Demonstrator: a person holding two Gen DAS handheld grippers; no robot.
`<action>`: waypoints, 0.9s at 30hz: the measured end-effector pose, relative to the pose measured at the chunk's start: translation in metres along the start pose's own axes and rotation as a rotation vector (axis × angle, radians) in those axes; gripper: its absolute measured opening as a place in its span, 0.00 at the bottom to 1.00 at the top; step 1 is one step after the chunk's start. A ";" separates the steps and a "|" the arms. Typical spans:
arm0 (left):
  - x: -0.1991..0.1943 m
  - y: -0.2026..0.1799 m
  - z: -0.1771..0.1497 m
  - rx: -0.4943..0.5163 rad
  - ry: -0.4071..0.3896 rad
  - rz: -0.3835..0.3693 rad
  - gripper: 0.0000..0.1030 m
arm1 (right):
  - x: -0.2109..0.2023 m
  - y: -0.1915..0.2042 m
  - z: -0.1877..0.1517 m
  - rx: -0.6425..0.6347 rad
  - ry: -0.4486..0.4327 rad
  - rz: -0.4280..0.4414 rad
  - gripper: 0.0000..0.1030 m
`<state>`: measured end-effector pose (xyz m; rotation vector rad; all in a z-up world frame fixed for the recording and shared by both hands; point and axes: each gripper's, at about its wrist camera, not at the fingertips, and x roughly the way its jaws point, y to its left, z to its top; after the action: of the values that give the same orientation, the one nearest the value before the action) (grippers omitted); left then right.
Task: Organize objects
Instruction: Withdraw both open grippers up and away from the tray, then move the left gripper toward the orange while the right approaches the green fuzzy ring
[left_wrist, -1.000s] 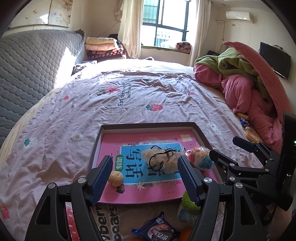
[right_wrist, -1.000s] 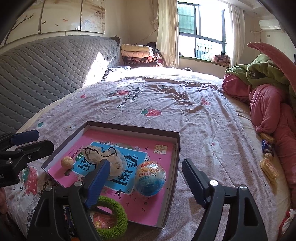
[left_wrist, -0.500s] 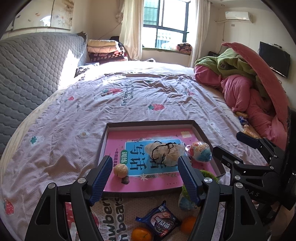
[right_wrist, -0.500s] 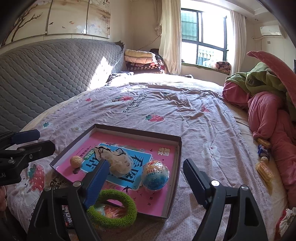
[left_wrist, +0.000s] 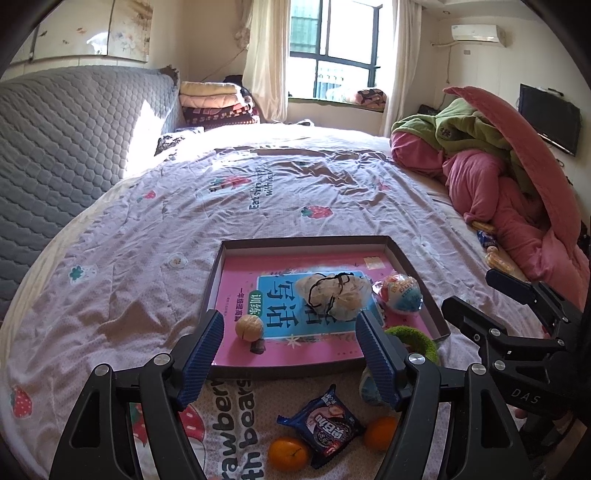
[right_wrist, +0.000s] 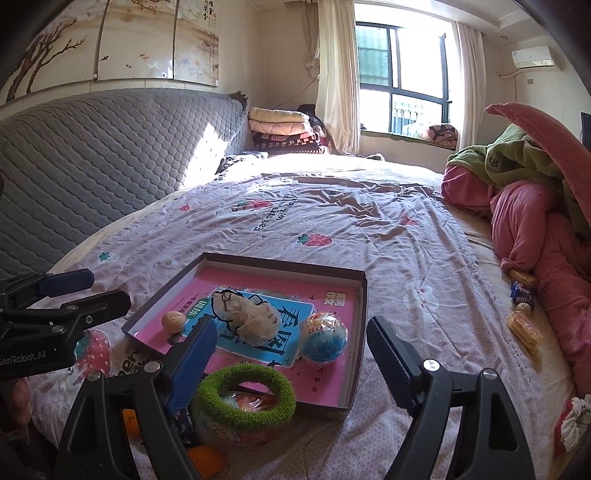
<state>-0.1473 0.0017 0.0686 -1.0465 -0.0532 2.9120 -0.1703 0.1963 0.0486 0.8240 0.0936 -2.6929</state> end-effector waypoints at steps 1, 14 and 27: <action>-0.002 0.001 -0.002 0.002 -0.001 0.003 0.73 | -0.002 0.001 -0.002 0.001 0.001 -0.002 0.81; -0.023 0.012 -0.024 -0.003 0.003 0.005 0.73 | -0.026 0.008 -0.020 0.021 0.007 0.007 0.81; -0.032 0.003 -0.042 0.006 0.012 -0.005 0.75 | -0.042 0.015 -0.031 0.020 -0.001 -0.005 0.82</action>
<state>-0.0958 -0.0019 0.0566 -1.0609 -0.0471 2.8997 -0.1156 0.1989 0.0467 0.8296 0.0695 -2.7031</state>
